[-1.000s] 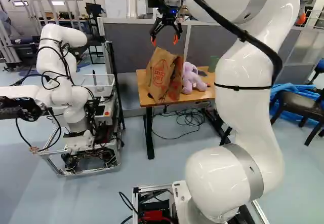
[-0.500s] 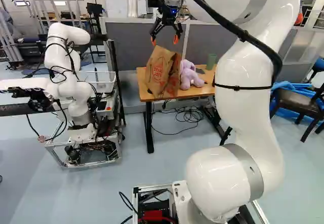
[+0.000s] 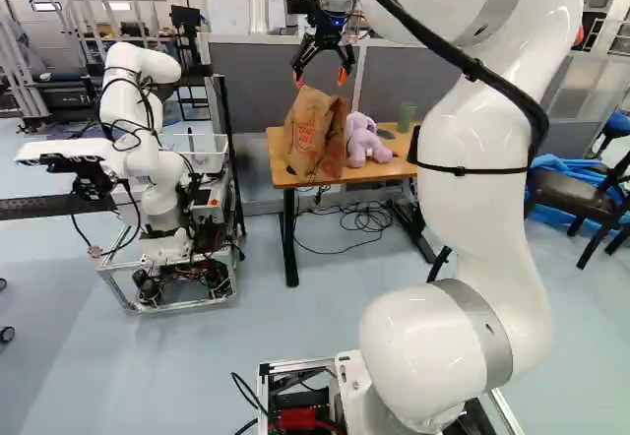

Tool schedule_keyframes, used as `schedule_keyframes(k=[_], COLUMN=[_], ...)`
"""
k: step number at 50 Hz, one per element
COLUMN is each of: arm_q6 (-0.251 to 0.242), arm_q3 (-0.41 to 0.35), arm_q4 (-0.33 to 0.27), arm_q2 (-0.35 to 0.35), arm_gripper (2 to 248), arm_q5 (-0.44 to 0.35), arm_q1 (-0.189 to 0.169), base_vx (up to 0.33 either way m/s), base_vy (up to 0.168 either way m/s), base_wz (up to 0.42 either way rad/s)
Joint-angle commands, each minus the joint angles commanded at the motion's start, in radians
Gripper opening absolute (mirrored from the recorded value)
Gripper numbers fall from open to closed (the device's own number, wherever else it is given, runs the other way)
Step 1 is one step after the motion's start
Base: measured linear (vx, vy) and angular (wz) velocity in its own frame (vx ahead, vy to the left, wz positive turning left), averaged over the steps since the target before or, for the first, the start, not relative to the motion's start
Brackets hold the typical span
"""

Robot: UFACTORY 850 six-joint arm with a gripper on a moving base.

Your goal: Pick up the bag on the ground and place it on the table

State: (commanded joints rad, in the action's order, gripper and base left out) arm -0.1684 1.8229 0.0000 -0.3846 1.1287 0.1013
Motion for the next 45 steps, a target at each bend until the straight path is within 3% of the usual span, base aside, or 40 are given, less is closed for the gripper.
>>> schedule_keyframes(k=[45], arm_q6=[0.0], arm_q3=[0.0], arm_q4=[0.0], arm_q2=[0.0], arm_gripper=[247], arm_q5=[0.0], arm_q1=[0.0], base_vx=[-0.086], base_vy=[-0.003], base_wz=[0.006])
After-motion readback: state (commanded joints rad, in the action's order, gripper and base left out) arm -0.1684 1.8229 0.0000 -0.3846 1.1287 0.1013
